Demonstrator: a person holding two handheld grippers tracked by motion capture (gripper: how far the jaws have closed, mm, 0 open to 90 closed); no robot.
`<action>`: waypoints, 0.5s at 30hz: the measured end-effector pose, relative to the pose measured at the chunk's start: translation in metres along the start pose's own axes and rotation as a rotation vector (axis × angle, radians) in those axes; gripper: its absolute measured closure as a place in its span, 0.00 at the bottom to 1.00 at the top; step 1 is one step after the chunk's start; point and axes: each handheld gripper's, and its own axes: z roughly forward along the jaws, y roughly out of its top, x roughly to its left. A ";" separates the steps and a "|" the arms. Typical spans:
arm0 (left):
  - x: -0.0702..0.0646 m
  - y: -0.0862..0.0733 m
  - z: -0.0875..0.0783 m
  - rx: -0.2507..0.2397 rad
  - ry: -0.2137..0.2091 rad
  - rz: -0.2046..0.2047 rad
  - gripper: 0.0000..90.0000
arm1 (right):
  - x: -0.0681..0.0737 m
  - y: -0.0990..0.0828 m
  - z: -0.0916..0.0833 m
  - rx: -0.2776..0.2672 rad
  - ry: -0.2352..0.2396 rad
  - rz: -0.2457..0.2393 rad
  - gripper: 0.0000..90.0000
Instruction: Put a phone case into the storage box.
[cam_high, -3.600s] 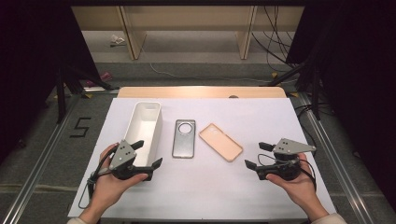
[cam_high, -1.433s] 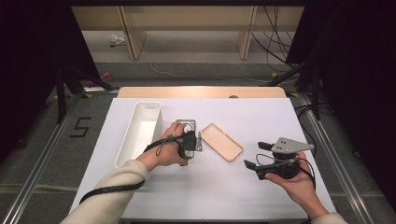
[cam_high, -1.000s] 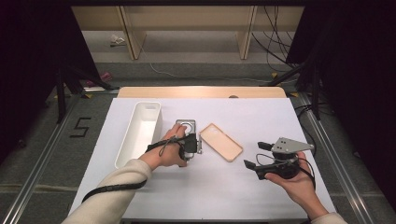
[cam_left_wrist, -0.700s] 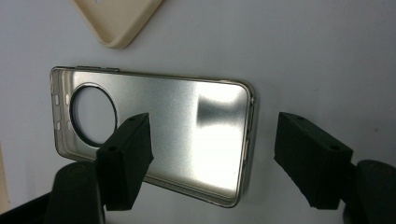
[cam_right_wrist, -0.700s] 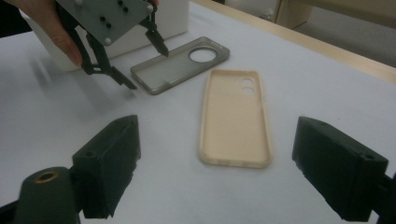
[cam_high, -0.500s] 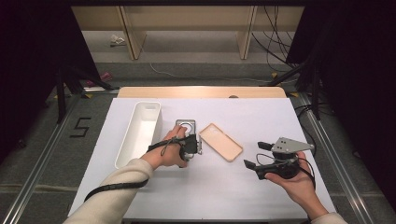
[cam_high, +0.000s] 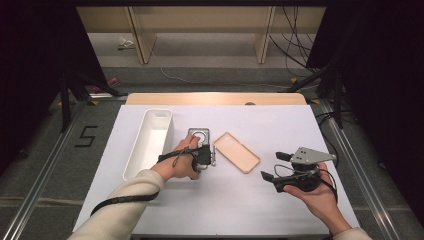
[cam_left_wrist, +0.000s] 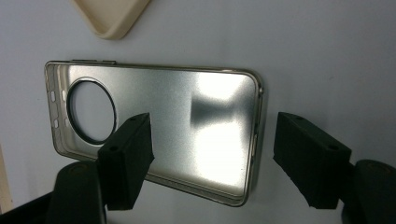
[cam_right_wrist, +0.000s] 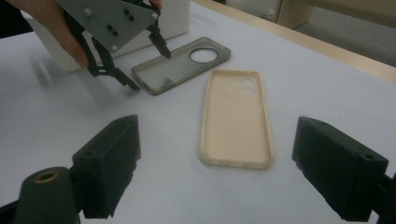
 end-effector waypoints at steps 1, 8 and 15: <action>0.000 0.000 0.000 -0.002 -0.002 -0.002 0.32 | 0.000 0.000 0.000 -0.001 0.001 0.000 0.18; 0.001 0.002 0.002 0.016 0.005 0.027 0.32 | 0.000 0.000 0.000 -0.001 0.000 -0.002 0.18; 0.002 0.001 0.006 0.021 0.000 0.018 0.32 | 0.000 0.000 0.000 0.000 0.002 0.000 0.18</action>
